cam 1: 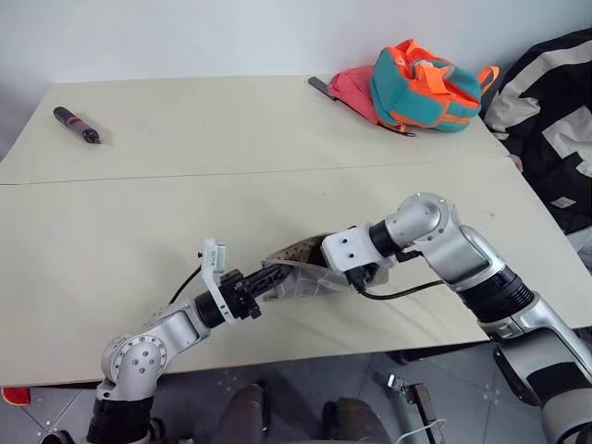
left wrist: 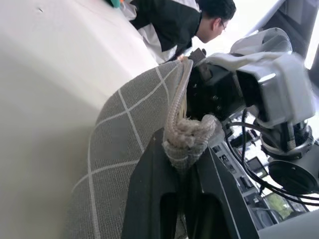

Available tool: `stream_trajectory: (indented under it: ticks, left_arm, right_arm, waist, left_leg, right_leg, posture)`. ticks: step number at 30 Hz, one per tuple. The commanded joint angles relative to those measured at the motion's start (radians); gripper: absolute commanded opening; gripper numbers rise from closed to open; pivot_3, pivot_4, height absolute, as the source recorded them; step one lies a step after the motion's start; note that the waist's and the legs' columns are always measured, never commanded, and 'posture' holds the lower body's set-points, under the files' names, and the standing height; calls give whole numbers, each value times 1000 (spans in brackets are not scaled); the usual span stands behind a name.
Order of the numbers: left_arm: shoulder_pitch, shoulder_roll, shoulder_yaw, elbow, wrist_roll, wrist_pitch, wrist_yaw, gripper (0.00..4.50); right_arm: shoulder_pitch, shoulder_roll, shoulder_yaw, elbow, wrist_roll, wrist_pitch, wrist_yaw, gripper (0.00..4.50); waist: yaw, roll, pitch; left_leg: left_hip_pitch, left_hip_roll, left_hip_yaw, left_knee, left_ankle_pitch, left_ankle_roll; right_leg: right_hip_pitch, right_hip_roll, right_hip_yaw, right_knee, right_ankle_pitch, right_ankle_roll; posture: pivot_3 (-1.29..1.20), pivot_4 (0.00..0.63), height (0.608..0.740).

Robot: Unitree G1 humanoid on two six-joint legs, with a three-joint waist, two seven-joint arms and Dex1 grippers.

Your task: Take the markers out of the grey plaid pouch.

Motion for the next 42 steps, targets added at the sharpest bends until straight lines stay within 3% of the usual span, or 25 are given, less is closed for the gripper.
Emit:
stream_trajectory:
  ticks: [1, 15, 20, 28, 33, 42]
  left_arm:
    - [2, -4, 36, -24, 1, -25, 8, 0]
    - [6, -12, 36, -25, -1, -21, 21, 0]
    - [6, -8, 32, -30, 14, -23, 20, 0]
    - [1, 19, 64, -38, 29, -41, 8, 0]
    - [-12, 23, 66, -35, 39, -52, 6, 0]
    - [-41, 21, 60, -34, 95, -90, 4, 0]
  right_arm:
    - [12, -7, 7, 8, -19, -10, -2, 1087]
    - [-11, 6, 21, 43, -70, -32, -20, 1087]
    - [-8, 43, -25, -9, 10, 36, -4, 1086]
    - [-77, 42, -219, 10, 233, 196, 10, 1085]
    - [-77, 37, -237, 3, 282, 204, 1, 1085]
    - [-102, 167, -382, -74, 548, 415, -106, 1085]
  waist:
    - [1, 0, 0]
    - [2, 0, 0]
    - [0, 0, 0]
    - [2, 0, 0]
    - [3, 0, 0]
    - [2, 0, 0]
  left_leg:
    - [0, 0, 0, 0, 0, 0]
    - [0, 0, 0, 0, 0, 0]
    - [0, 0, 0, 0, 0, 0]
    - [0, 0, 0, 0, 0, 0]
    - [-1, -1, -1, -1, 0, 0]
    - [-1, 0, -1, -2, 0, 0]
  right_leg:
    - [0, 0, 0, 0, 0, 0]
    - [0, 0, 0, 0, 0, 0]
    - [0, 0, 0, 0, 0, 0]
    - [0, 0, 0, -1, 0, 0]
    - [0, -1, 0, -2, 0, 0]
    - [0, 0, -1, -1, 0, 0]
  posture:
    - [0, 150, 740]
    - [0, 150, 740]
    - [0, 150, 740]
    - [0, 150, 740]
    - [0, 150, 740]
    - [0, 150, 740]
